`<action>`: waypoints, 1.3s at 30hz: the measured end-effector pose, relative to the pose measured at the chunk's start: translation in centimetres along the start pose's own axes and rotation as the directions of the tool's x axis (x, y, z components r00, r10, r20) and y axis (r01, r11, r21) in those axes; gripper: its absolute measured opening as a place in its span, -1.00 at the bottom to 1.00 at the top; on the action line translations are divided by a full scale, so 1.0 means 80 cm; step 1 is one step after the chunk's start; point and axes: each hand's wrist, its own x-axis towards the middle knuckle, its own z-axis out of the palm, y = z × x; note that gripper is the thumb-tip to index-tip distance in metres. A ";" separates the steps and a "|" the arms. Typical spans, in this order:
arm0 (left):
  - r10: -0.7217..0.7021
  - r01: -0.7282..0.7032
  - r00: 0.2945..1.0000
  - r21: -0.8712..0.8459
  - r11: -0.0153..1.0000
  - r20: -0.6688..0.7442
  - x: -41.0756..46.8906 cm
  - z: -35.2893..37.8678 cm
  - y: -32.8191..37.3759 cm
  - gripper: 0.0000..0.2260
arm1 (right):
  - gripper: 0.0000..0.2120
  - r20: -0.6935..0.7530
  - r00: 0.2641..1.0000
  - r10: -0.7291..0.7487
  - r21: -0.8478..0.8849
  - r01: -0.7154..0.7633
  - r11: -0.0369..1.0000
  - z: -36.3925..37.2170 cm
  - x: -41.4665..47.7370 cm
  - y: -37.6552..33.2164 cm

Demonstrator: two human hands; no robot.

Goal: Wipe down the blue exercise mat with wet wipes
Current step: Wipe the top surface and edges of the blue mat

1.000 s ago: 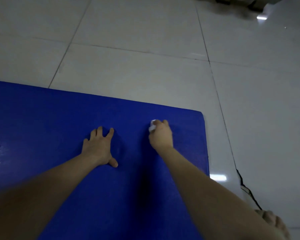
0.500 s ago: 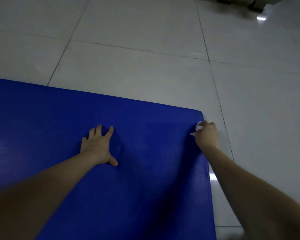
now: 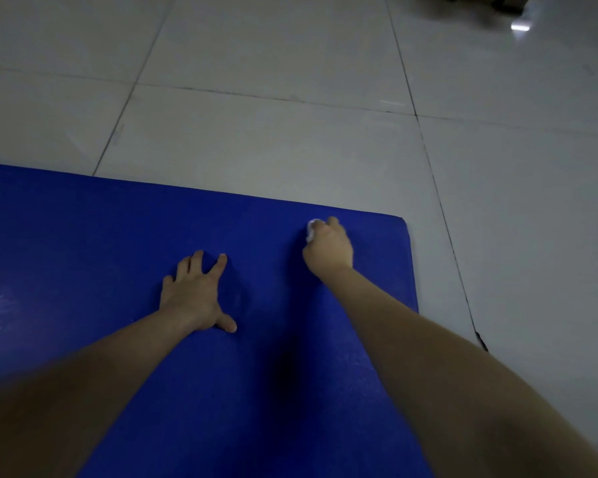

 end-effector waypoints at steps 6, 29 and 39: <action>0.003 -0.003 1.000 -0.006 1.000 0.003 0.000 0.000 -0.003 0.30 | -0.72 -0.016 0.976 -0.217 -0.152 0.212 0.965 0.007 0.004 0.008; 0.028 -0.028 0.999 0.021 0.999 -0.015 0.003 0.002 -0.005 0.29 | -0.69 0.074 0.993 -0.092 -0.013 0.094 0.996 0.015 0.039 -0.022; 0.043 -0.043 0.999 0.009 0.999 -0.021 0.006 0.006 -0.010 0.29 | -0.73 -0.005 0.999 -0.040 -0.252 0.038 0.967 -0.030 0.057 0.117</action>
